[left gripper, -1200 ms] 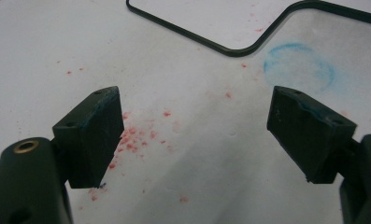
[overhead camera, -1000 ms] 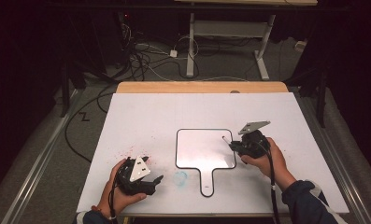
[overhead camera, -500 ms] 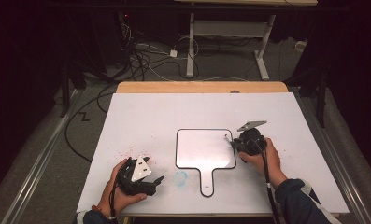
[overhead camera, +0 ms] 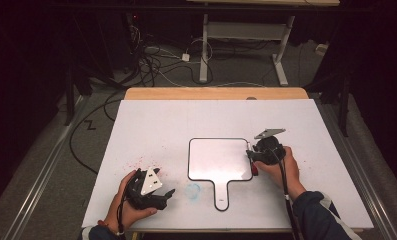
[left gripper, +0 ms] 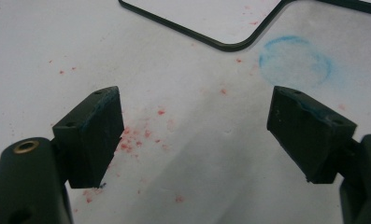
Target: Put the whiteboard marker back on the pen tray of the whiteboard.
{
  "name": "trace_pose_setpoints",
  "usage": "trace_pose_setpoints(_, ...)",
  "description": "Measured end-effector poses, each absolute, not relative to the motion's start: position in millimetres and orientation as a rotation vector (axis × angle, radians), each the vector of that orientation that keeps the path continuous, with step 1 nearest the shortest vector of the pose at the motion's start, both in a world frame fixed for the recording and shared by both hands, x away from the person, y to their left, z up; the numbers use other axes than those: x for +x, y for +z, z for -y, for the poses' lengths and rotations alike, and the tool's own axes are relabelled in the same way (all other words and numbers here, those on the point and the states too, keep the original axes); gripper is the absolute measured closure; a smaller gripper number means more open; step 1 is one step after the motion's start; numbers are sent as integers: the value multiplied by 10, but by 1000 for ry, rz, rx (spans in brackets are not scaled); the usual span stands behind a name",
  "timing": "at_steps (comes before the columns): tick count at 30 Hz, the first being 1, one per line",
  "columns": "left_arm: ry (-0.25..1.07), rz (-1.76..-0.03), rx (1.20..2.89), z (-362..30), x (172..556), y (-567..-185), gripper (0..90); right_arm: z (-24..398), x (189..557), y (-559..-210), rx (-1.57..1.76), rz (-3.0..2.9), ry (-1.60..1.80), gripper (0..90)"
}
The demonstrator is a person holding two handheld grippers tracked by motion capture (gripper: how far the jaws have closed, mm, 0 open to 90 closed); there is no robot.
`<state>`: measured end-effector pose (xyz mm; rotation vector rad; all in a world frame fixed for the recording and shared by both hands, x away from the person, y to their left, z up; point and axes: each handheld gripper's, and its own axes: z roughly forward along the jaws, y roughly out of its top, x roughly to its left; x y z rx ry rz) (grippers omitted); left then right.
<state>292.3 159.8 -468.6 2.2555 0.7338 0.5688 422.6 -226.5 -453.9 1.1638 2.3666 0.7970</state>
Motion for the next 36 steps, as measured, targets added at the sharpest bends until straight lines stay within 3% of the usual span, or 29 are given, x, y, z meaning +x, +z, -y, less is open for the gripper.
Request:
trace_pose_setpoints(3, 570, -736, 2254, -1599, 2923, -4685, 179, 2297, 4217, -4523, 1173, -2345, 819, 558)
trace_pose_setpoints(10, 569, -736, 2252, -1598, 2923, -4684, 179, 2337, 4148, -4492, 1111, -2334, 882, 560)
trace_pose_setpoints(15, 577, -737, 2249, -1602, 2918, -4677, 179, 2370, 4095, -4458, 1077, -2307, 938, 501)
trace_pose_setpoints(28, 592, -744, 2241, -1623, 2909, -4675, 179, 2588, 3598, -4222, 760, -2171, 1115, 349)
trace_pose_setpoints(36, 622, -755, 2235, -1635, 2921, -4681, 179, 2821, 3312, -4290, 748, -2091, 1132, 250)
